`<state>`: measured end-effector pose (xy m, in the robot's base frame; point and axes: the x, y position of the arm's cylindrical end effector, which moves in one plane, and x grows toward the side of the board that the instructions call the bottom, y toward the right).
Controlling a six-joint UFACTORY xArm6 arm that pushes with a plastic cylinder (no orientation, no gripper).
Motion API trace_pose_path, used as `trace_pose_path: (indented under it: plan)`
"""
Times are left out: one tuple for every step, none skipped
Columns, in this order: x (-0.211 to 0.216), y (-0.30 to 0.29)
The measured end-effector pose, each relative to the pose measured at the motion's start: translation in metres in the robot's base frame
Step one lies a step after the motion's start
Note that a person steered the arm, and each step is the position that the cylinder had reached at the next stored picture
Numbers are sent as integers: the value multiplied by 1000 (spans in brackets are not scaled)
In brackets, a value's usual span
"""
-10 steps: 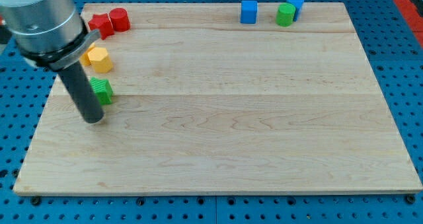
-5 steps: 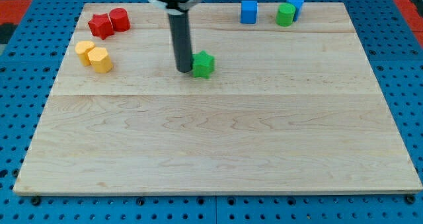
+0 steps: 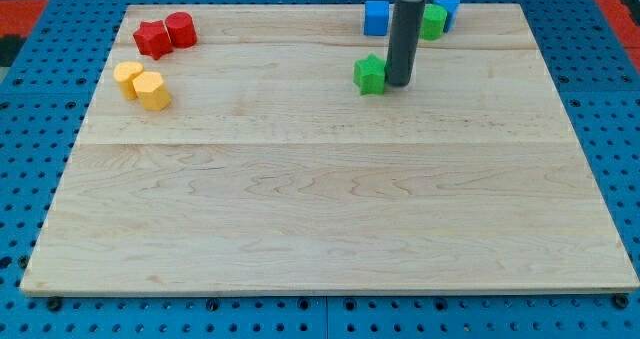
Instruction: Move the green star into the blue cube
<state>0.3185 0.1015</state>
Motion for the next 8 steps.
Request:
trace_pose_path:
  plan:
    - [26,1]
    - [40,-15]
    - [25,-51]
    - [-16,-59]
    - [-24,-98]
    - [-13,-115]
    - [-31,-146]
    - [-50,-125]
